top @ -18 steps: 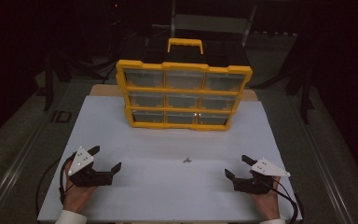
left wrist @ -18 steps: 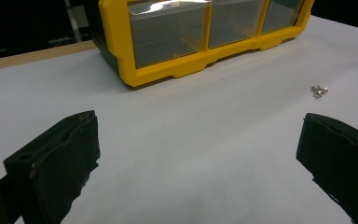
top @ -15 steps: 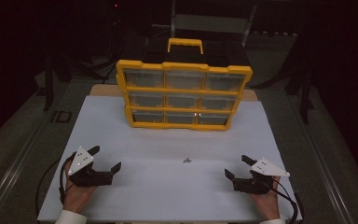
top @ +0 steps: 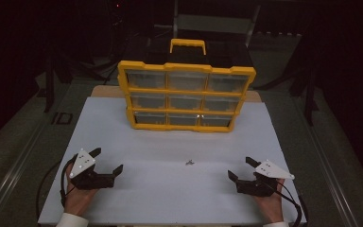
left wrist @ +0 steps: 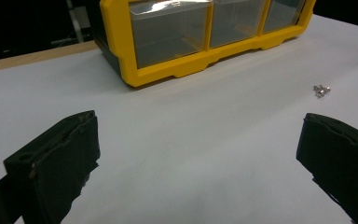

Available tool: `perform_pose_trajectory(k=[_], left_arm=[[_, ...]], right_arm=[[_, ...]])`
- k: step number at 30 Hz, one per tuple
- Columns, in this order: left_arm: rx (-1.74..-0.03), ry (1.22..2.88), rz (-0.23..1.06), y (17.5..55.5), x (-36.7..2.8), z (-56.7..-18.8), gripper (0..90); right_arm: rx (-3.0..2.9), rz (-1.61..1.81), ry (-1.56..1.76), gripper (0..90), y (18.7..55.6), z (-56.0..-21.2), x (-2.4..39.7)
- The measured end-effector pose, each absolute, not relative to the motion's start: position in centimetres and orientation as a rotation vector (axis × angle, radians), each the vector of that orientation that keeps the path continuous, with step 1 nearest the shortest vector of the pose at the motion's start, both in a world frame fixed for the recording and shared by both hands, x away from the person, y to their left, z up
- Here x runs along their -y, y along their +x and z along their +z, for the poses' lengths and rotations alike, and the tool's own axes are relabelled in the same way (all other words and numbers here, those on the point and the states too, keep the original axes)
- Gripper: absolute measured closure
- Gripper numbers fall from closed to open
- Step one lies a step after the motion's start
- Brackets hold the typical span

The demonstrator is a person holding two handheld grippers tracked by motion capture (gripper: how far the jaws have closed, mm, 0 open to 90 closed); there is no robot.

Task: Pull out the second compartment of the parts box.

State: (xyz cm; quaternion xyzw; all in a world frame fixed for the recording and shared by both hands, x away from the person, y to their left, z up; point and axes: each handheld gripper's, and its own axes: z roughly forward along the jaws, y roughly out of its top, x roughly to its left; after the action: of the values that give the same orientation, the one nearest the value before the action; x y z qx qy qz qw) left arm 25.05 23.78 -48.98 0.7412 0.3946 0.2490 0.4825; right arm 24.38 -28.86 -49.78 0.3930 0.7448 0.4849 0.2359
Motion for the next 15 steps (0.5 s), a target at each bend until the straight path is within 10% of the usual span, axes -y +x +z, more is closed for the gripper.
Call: perform_pose_trajectory(k=[15], left_arm=[[-0.960, 1.823, 0.629, 25.0, -23.3, -49.2, 0.2]], right_arm=[[-2.073, 1.347, 1.009, 11.7, 25.5, -47.6, 25.7]])
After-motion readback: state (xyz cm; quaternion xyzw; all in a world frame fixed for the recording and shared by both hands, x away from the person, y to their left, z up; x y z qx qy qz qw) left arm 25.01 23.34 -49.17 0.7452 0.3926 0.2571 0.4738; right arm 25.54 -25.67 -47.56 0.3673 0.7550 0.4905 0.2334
